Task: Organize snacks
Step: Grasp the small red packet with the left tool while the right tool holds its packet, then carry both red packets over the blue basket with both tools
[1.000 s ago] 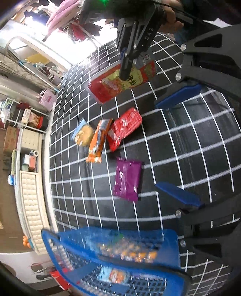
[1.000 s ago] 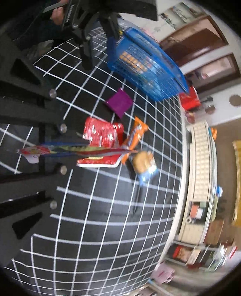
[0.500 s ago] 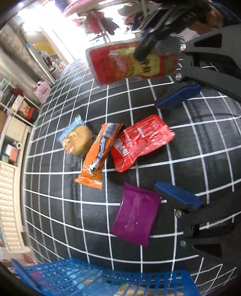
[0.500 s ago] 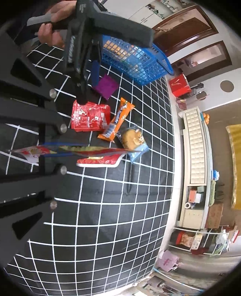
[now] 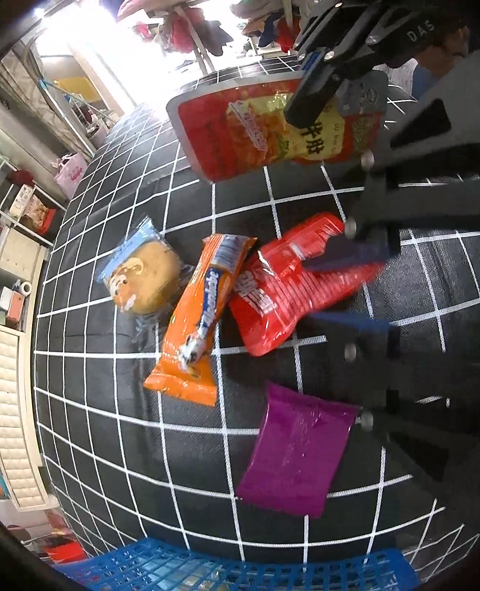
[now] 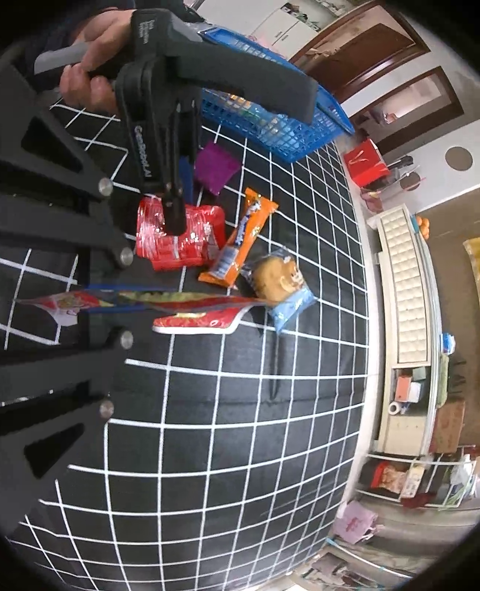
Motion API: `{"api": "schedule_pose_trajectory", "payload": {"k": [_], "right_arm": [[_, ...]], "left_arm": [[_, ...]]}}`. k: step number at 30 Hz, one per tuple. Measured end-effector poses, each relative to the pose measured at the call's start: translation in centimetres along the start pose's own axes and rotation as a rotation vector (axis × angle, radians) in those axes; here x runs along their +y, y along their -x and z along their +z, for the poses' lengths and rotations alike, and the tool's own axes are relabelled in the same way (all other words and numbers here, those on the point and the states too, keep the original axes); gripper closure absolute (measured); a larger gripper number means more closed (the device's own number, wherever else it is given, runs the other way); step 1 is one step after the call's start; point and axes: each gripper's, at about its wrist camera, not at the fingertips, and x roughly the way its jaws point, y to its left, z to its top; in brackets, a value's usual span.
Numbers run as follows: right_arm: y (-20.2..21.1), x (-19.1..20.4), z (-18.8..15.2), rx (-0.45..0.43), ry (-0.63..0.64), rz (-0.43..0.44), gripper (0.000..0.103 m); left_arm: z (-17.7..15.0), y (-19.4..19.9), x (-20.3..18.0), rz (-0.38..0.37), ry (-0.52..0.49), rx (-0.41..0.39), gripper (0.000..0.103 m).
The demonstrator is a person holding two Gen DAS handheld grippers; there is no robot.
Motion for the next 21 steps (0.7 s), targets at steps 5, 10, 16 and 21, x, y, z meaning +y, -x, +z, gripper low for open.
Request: {"api": "schedule_pose_trajectory", "payload": {"k": [5,10,16,21], "right_arm": [[-0.1,0.3,-0.1,0.012,-0.004,-0.011,0.094],[0.7,0.8,0.2,0.002,-0.01,-0.013,0.094],[2.6,2.7,0.7,-0.03,0.007,-0.006,0.094],[4.6,4.6,1.2,-0.065,0.028,-0.008,0.094]], "left_arm": [[0.0,0.6,-0.5,-0.009,-0.035,-0.037,0.098],[0.0,2.7,-1.5,0.002,-0.085,-0.087,0.102],[-0.9,6.3,-1.8,0.004,-0.125,-0.156,0.102],[-1.7,10.1,-1.1,0.015,-0.137,-0.222,0.102]]}}
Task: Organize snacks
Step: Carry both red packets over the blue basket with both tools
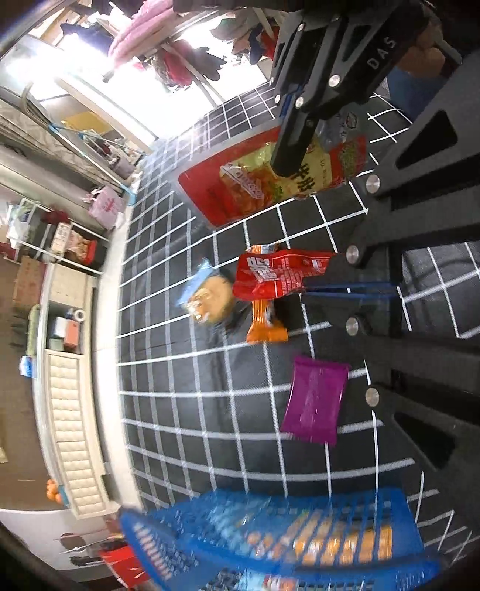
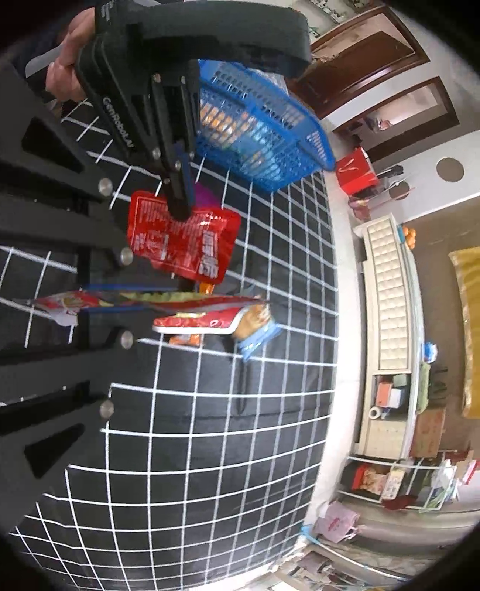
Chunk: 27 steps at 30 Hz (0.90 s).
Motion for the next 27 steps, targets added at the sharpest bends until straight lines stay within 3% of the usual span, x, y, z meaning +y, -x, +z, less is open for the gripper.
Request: {"api": "schedule_pose_trajectory", "payload": {"k": [17,27], "right_arm": [[3.6,9.6,2.9,-0.112,0.079,0.073,0.094],[2.5,15.8,5.0,-0.143,0.121,0.16,0.094]], "left_arm": [[-1.7,13.4,6.1,0.068,-0.001,-0.174,0.102],[-2.0,20.2,12.9,0.185,-0.018,-0.228,0.102]]}}
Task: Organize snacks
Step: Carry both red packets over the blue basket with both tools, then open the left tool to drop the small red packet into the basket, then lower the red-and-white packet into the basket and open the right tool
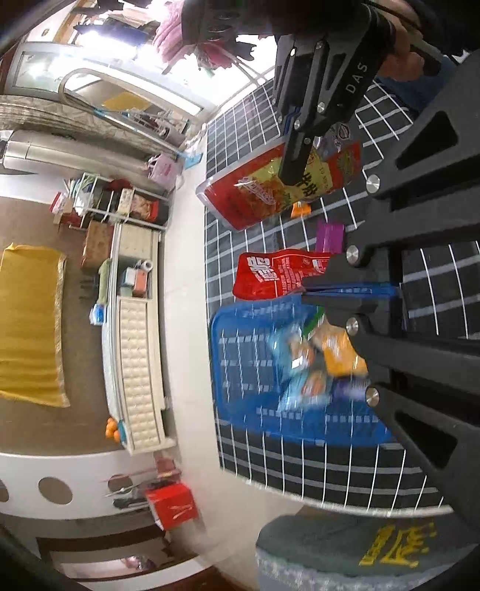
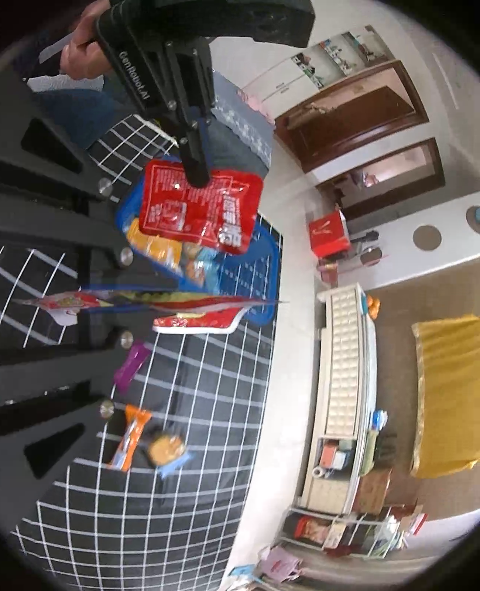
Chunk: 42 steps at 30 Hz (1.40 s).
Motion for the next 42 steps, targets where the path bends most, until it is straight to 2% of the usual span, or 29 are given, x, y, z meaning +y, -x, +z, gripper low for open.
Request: {"api": "schedule_pose_trajectory", "payload": {"k": [4,9,23,24,26,27,28,33,38,42], "right_arm": [[-1.4,2.0,0.7,0.003,0.018,0.025,0.094],[-2.9,3.4,0.9,0.026,0.033,0.042,0.094],[-5.7,4.0,1.2,0.087,0.035,0.028,0.094],[-5.7,4.1,1.3,0.089,0.035,0.028,0.094],[-5.5,4.2,1.1,0.092,0.036,0.029,0.094],[-5.4,4.2,1.2,0.092,0.037,0.03,0.094],[-5.2,4.2,1.1,0.091,0.039,0.03,0.094],[-4.2,4.5,1.3,0.074,0.041,0.029,0.094],[-3.5,5.2,1.8,0.054,0.053,0.039,0.094],[-3.8,6.2,2.4,0.046,0.063,0.047,0.094]], "left_arm": [[-0.4,0.5,2.7,0.033,0.012,0.0,0.102],[-1.3,-0.8,5.5,0.05,0.035,0.029,0.102],[-3.4,-5.6,8.5,0.113,0.049,0.134,0.102],[-3.5,-5.8,8.7,0.123,0.057,0.143,0.1],[-3.7,-5.8,8.9,0.123,0.063,0.148,0.082],[-3.7,-5.7,8.9,0.126,0.068,0.149,0.062],[-3.7,-5.4,8.9,0.13,0.073,0.14,0.052],[-3.3,-3.0,8.4,0.106,0.081,0.092,0.046],[-2.9,-0.8,7.6,0.129,0.054,0.047,0.044],[-2.8,0.5,7.6,0.15,0.028,0.02,0.038]]}}
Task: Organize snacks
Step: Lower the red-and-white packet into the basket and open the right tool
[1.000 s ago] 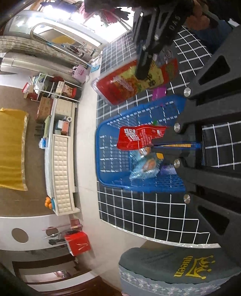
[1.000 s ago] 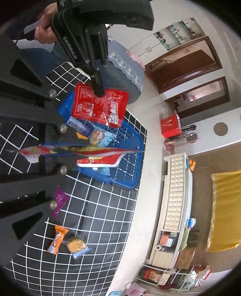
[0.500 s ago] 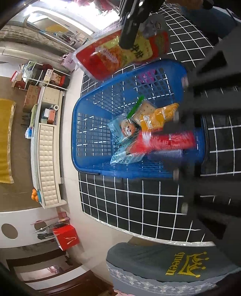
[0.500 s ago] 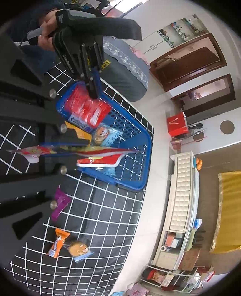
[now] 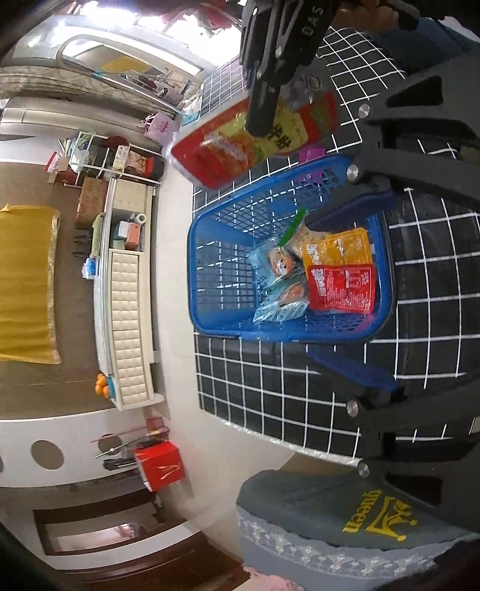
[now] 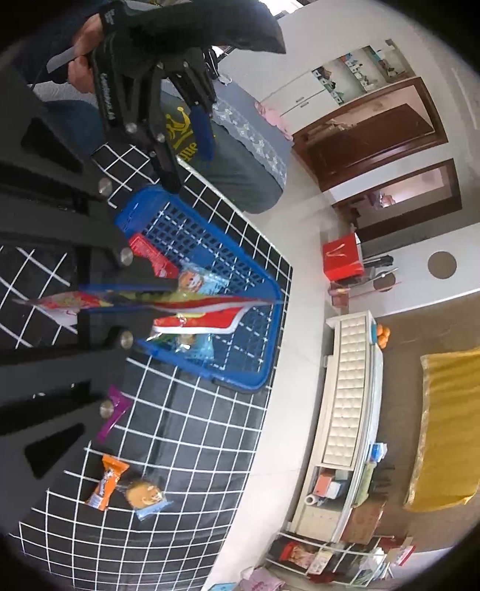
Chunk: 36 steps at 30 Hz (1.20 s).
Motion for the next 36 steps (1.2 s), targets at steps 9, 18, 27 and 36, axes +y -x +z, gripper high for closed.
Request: {"api": "schedule_pose_trajectory", "payload": {"k": [9,18,27,36], "right_arm": [[-3.7,2.1,1.1,0.025,0.046,-0.002,0.094],[-8.5,3.6,0.6,0.123,0.138,-0.074,0.094],[-12.0,3.9,-0.6,0.212,0.174,-0.138,0.094],[-13.1,4.0,-1.9,0.287,0.173,-0.14,0.093]], "left_arm": [[-0.2,-1.2,2.2,0.03,0.014,0.007,0.038],[-0.6,-3.6,5.0,0.008,0.069,0.033,0.038],[-1.4,-5.3,6.5,-0.015,0.107,0.058,0.038],[-2.0,-5.6,5.9,-0.029,0.107,0.082,0.038]]}}
